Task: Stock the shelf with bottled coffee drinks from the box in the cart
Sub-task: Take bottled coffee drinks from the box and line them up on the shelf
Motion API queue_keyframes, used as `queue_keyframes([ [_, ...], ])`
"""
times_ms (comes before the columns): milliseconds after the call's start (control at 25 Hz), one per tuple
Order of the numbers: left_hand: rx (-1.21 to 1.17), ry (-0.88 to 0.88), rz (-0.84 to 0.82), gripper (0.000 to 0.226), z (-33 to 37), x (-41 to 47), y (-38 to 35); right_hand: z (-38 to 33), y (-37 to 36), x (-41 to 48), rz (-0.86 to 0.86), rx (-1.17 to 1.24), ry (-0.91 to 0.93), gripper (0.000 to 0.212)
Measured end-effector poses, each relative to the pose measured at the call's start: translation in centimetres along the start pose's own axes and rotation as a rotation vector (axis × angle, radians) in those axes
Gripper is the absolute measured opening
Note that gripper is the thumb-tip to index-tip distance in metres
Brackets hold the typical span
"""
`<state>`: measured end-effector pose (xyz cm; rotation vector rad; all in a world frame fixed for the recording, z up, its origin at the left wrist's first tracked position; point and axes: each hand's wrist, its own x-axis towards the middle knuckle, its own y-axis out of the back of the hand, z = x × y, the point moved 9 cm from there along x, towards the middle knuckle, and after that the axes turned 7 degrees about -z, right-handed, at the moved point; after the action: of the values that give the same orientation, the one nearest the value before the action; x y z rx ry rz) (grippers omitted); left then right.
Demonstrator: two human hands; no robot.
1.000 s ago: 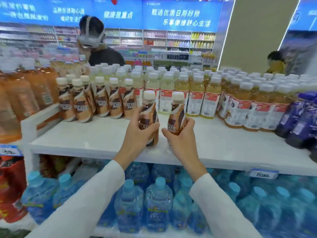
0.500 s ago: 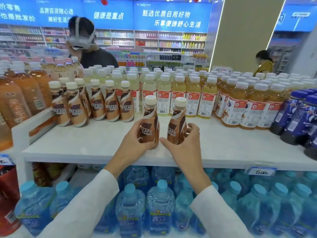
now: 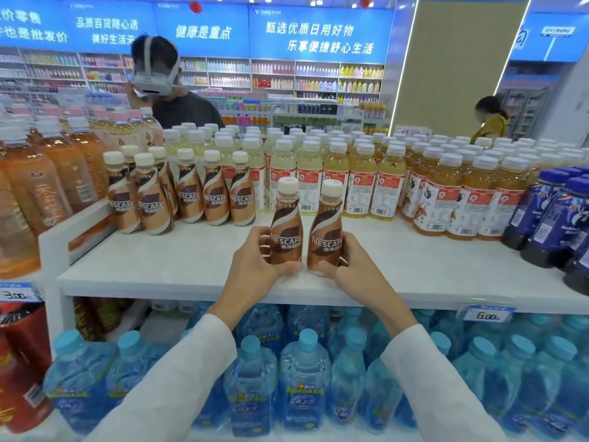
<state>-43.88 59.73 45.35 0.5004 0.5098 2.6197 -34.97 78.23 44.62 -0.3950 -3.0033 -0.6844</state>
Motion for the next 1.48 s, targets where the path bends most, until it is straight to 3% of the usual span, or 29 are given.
queue_keyframes([
  [120,-0.013,-0.012,0.017,0.078,0.1,-0.4,0.3,-0.1,0.7,-1.1,0.188,0.032,0.035,0.084],
  [240,-0.036,-0.017,0.075,0.068,0.2,-0.7,0.7,-0.5,0.5,-2.0,0.316,0.011,0.075,0.060],
  [440,0.018,-0.008,0.169,0.059,-0.5,-1.4,2.7,-2.0,-2.1,-0.7,0.243,0.019,0.104,0.055],
  [880,0.094,0.163,0.387,0.051,-6.2,0.6,15.9,-9.4,-14.8,8.4,0.094,-0.025,0.209,0.039],
  [1080,0.136,0.182,0.466,0.041,-6.8,2.1,17.2,-9.3,-16.9,11.4,0.101,-0.039,0.158,0.045],
  [1480,0.146,0.213,0.489,0.043,-7.1,2.8,17.3,-8.9,-17.9,12.7,0.139,-0.072,0.165,0.048],
])
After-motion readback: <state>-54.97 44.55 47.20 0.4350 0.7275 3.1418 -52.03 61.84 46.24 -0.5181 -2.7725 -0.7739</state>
